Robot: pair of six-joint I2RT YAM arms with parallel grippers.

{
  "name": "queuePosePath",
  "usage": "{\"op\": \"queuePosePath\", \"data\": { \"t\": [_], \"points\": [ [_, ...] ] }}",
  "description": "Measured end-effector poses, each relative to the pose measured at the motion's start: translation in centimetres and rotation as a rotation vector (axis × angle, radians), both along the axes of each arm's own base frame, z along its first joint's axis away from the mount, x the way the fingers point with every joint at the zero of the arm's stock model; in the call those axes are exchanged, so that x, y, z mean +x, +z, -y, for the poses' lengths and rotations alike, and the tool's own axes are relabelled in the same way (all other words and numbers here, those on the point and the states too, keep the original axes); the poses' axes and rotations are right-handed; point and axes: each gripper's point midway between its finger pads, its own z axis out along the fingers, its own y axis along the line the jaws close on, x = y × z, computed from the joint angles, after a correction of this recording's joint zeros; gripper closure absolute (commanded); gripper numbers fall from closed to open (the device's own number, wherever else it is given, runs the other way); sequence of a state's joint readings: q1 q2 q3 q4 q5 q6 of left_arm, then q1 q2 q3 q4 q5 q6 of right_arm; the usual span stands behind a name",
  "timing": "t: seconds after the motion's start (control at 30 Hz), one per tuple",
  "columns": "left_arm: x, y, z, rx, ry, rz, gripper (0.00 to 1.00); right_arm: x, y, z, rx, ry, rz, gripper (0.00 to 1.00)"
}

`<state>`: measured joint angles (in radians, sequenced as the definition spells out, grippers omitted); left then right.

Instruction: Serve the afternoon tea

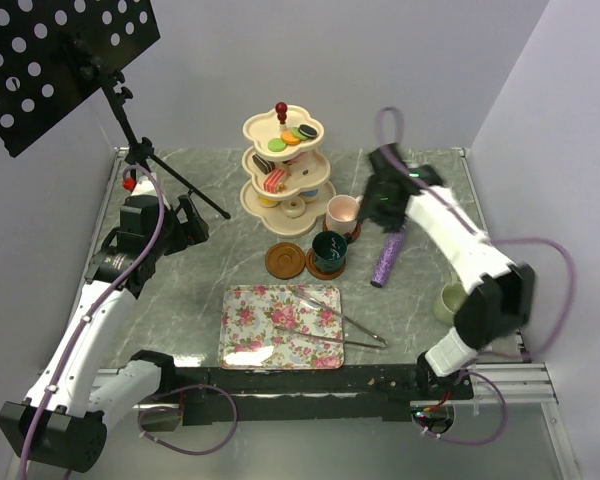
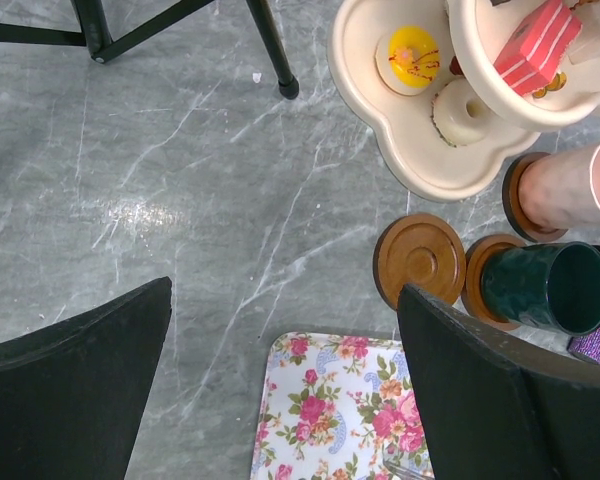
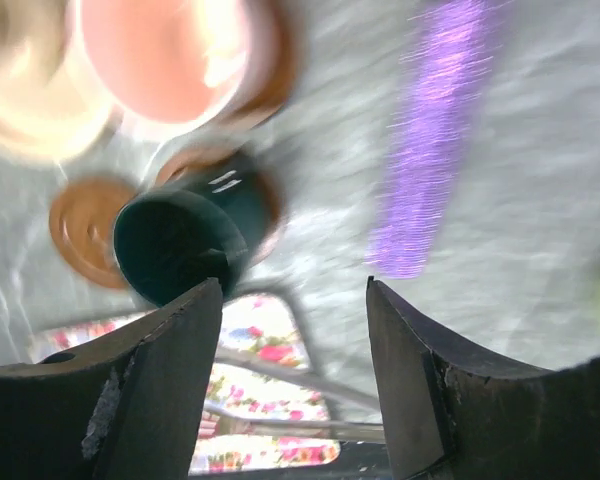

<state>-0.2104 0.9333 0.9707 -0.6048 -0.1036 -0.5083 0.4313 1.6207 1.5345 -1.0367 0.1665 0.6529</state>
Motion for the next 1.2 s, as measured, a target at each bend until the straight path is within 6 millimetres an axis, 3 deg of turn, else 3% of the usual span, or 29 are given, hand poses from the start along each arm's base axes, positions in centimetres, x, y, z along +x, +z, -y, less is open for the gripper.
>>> {"op": "queuePosePath", "data": {
  "t": [0.1,0.17,0.27,0.37,0.43,0.6,0.9,1.07,1.13,1.2],
  "points": [
    [0.0,0.0,0.0,0.000,0.000,-0.002,0.00,-0.3,2.8,6.2,0.018,-0.128,0.083,0.34],
    [0.0,-0.1,0.0,0.000,0.000,-0.002,0.00,-1.5,3.3,10.6,-0.001,-0.223,0.105,0.35],
    [0.0,-0.2,0.0,0.001,-0.001,-0.006,0.00,-4.1,1.8,15.8,-0.018,-0.343,0.067,0.36],
    [0.1,-0.3,0.0,0.004,-0.001,-0.012,0.00,-6.7,-1.2,19.6,-0.029,-0.458,-0.026,0.37],
    [0.1,-0.4,0.0,0.007,-0.003,-0.014,0.00,-8.5,-3.2,21.1,-0.032,-0.508,-0.094,0.37],
    [0.1,-0.6,0.0,0.017,-0.009,-0.014,0.00,-11.3,-6.3,21.7,0.015,-0.547,-0.195,0.37],
    [0.0,-1.1,-0.1,0.021,-0.010,-0.027,0.00,-11.5,-8.9,19.8,0.116,-0.531,-0.213,0.42],
    [0.0,-1.1,-0.1,0.021,-0.010,-0.027,0.00,-11.8,-10.6,18.5,0.167,-0.532,-0.241,0.74],
    [0.0,-1.1,-0.1,0.021,-0.009,-0.027,0.00,-11.7,-10.9,18.2,0.176,-0.541,-0.244,0.98],
    [0.0,-1.1,-0.1,0.022,-0.008,-0.027,0.00,-11.2,-10.9,18.0,0.184,-0.553,-0.226,1.00]
  ]
}}
